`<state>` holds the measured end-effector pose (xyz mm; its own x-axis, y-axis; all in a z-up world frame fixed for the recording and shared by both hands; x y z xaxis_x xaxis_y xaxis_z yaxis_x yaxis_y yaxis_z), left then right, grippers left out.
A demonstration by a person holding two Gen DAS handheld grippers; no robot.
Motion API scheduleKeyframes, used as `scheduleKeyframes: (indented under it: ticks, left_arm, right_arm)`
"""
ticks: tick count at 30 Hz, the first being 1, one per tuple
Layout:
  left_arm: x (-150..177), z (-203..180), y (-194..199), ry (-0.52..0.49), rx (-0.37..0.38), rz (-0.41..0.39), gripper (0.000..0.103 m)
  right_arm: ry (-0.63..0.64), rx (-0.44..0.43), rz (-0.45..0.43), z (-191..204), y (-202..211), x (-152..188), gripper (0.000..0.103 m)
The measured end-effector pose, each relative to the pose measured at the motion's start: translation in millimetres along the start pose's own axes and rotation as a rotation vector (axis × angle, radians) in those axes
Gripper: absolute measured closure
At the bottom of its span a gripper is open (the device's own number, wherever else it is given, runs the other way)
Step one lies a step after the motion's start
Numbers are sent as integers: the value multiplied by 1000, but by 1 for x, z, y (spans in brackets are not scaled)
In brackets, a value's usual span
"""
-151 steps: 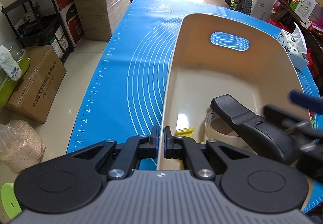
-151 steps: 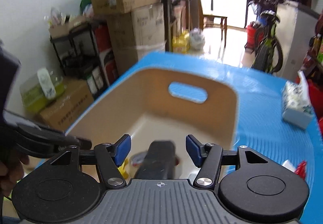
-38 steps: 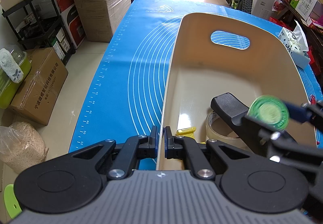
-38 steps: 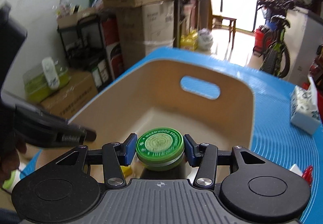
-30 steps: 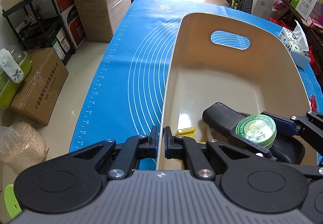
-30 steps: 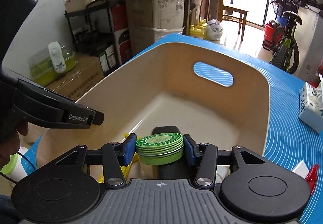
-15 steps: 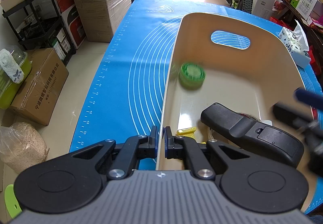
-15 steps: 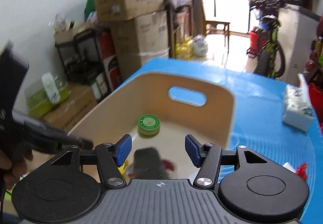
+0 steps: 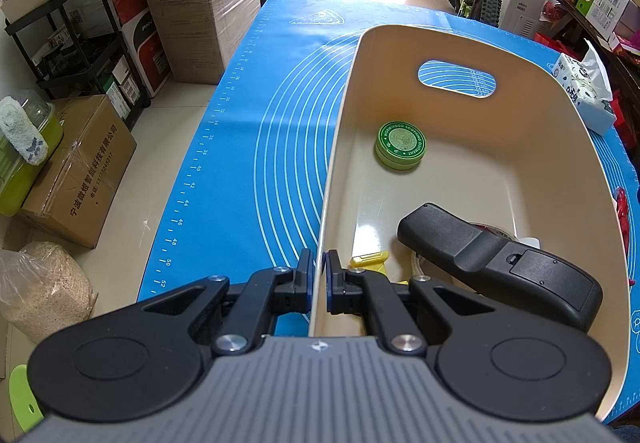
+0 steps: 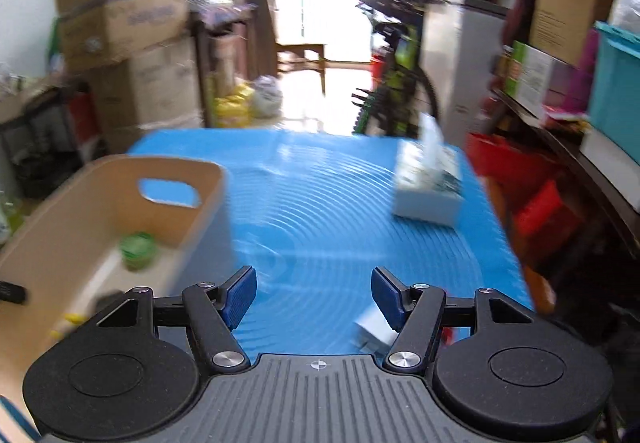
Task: Organize rigid objects
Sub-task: 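Move the right gripper to the red figure and grasp it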
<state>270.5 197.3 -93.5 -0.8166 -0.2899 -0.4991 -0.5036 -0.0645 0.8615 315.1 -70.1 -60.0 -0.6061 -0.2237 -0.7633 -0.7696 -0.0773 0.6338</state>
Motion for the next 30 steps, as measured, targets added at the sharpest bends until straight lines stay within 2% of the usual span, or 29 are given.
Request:
scheduleKeyframes:
  ticks: [6,13,30]
  left_arm:
    - [0,0,0,-1,-1,0,95]
    - [-1,1,-1,-4,-6,-1,95]
    - [0,0,0,-5,-7,-2,95]
  right_arm:
    - [-55,70,49,-32,-22,32,32]
    - [-68,94,90,-43,-38,59,32]
    - [-199,202,166,-72,-65,92,33]
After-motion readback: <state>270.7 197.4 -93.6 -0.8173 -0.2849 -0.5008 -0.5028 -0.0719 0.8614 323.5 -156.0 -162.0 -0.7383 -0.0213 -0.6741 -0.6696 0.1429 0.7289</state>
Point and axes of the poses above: each gripper's, at about its wrist camera, not at the fingertips, and y roughly against the way its jaws point, z to its left, x to its underside, the point moved 9 cm from there along -y, roughly the way its jaws point, and after that the axes turned 10 degrees about y, right-handed, at the moved point
